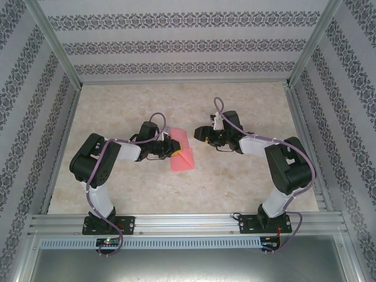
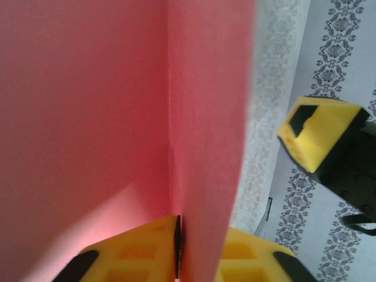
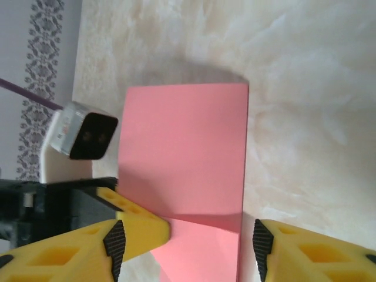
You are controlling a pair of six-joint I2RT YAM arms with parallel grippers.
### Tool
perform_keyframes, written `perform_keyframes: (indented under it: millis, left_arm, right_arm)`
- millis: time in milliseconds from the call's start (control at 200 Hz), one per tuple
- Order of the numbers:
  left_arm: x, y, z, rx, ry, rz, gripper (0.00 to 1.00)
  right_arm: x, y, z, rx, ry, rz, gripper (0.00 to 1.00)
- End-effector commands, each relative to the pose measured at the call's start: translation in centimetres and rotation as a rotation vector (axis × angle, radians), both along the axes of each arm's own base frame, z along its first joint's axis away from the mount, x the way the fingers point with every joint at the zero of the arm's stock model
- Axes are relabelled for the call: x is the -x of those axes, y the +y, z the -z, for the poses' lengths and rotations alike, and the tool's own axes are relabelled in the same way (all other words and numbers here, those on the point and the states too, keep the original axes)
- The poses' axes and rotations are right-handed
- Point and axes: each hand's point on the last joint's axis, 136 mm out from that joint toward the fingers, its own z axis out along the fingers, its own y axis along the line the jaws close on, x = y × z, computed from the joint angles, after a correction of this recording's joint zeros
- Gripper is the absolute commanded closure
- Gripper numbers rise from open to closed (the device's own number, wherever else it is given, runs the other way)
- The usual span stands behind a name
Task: Fold a paper plane with a square sheet of paper (pick it up from the middle)
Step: Turn over the paper at the center of the table.
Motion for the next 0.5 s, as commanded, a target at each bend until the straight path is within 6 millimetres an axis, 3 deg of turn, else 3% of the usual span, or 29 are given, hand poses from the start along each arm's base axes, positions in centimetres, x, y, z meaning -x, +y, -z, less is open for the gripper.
perform_keyframes:
  millis: [0,80,240,305,495]
  left_arm:
    - [-0.3,-0.5,-1.0,-0.04,-0.081,0.046,0.88]
    - [-0.2,0.0,-1.5,-0.108,-0.087,0.056,0.9]
    - [0.6,1.8,-4.7,-0.25,-0.116,0.072,0.9]
    - [1.3,3.4,-6.0,-0.363,-0.113,0.08,0.9]
    - [2.7,9.2,-10.7,-0.713,-0.143,0.08,0.9]
  right_arm:
    - [0.1,-1.8,-0.5,0.034,0.006,0.099,0.34]
    - [0.0,-2.5,-1.6,0.037,-0.018,0.145,0.31]
    - [-0.4,-3.5,-4.3,0.045,-0.072,0.211,0.26]
    - [-0.6,-3.9,-5.4,0.053,-0.101,0.231,0.24]
    - [-1.1,-5.4,-7.6,0.105,-0.179,0.29,0.03]
